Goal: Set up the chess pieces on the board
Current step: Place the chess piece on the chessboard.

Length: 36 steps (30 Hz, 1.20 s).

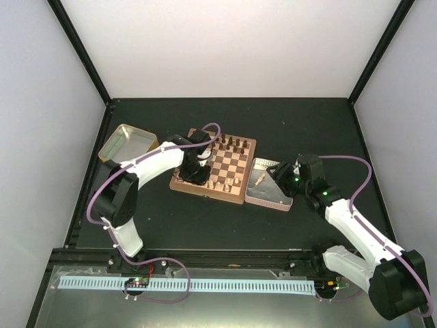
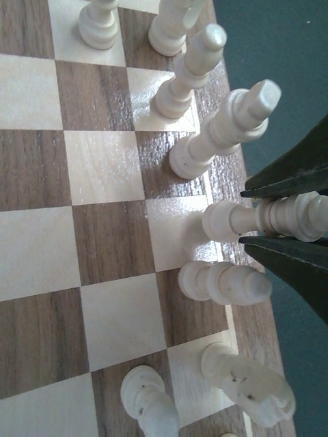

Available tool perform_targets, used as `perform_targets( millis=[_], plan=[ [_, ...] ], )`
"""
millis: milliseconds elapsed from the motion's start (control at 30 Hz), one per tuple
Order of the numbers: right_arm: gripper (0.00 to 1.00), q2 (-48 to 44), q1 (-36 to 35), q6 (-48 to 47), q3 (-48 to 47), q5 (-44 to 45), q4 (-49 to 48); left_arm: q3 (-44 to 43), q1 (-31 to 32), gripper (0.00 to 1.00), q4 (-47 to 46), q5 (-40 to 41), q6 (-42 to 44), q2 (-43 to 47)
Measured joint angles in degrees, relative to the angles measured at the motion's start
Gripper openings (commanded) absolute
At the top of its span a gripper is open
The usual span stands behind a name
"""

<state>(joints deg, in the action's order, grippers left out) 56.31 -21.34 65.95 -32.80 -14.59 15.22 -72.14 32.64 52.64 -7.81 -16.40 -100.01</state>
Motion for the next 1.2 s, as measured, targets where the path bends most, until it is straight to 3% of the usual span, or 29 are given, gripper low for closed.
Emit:
perform_targets(
  millis=[533, 1067, 1200],
  plan=[
    [0.62, 0.76, 0.22, -0.09, 0.00, -0.50, 0.00, -0.72, -0.79, 0.24, -1.53, -0.83, 0.35, -2.89],
    [0.62, 1.03, 0.22, -0.52, 0.00, -0.59, 0.00, -0.74, -0.81, 0.20, -2.64, -2.12, -0.31, -2.86],
    [0.62, 1.03, 0.22, -0.63, 0.00, -0.59, 0.00, -0.74, -0.81, 0.26, -3.19, -2.12, -0.63, -2.86]
  ],
)
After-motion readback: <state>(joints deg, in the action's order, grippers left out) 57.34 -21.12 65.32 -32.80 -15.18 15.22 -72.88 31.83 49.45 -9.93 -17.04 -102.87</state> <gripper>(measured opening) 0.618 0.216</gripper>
